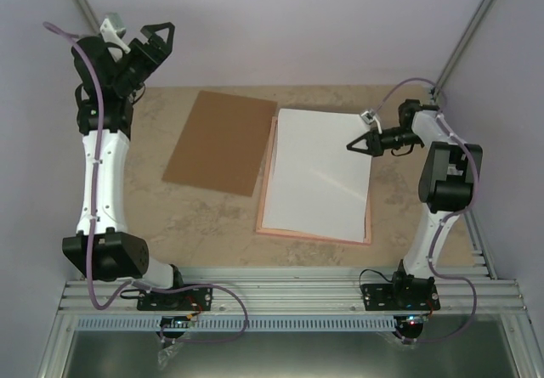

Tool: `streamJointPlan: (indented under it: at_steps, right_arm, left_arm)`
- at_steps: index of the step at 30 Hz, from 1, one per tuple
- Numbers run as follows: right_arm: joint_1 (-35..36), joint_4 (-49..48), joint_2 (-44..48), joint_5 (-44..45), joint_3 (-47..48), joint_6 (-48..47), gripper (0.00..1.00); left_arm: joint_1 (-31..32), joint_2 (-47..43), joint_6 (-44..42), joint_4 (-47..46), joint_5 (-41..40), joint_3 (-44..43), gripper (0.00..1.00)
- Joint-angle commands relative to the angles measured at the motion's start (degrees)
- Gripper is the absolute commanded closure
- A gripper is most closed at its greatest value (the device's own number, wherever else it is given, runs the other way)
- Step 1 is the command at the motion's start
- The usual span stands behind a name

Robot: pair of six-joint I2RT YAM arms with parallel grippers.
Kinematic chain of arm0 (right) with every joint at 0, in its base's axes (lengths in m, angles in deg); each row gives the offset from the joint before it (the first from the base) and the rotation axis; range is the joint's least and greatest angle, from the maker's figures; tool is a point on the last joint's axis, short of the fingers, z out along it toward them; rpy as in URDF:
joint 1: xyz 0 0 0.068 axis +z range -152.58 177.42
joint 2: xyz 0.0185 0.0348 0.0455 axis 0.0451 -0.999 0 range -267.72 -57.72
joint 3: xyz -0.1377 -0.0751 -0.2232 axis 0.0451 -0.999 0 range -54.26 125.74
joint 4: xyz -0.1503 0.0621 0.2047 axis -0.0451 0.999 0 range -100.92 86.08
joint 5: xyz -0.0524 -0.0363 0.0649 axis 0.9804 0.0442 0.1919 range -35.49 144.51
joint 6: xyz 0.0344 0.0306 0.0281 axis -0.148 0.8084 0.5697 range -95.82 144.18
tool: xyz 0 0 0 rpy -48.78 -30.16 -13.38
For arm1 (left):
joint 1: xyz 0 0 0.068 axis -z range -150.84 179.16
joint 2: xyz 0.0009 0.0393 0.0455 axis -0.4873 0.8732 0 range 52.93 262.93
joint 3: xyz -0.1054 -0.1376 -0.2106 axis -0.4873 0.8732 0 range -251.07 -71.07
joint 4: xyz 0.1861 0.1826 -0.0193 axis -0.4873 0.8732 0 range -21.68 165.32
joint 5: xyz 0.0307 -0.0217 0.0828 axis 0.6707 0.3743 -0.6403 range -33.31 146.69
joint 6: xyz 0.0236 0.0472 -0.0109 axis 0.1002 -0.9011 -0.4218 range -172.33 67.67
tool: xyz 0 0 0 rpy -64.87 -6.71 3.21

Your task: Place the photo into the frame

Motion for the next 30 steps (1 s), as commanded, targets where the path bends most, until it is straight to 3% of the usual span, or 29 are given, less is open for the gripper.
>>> streamJointPlan:
  at_steps: [1,15,25,30]
  right_arm:
    - [0.88,0.01,-1.46,-1.91,0.94,-2.62,0.99]
    - [1.28,-3.98,-6.18,2.91,3.77,-1.37,0.99]
    - [0.45,12.15,-12.56,6.03,13.02,-16.47,1.00]
    - [0.88,11.53,-12.51,4.52,11.80,-16.72,0.99]
  left_arm:
    - [0.31,0.91,-1.00,-0.92,-0.55,-0.70,0.01]
    - [0.86,1.25,-1.29,-0.99,-0.74,0.59,0.01]
    - [1.38,1.42,-2.32,-0.53,-1.13,1.70,0.01]
    - [1.82,1.57,-2.84,-0.43,-1.61,2.23,0.01]
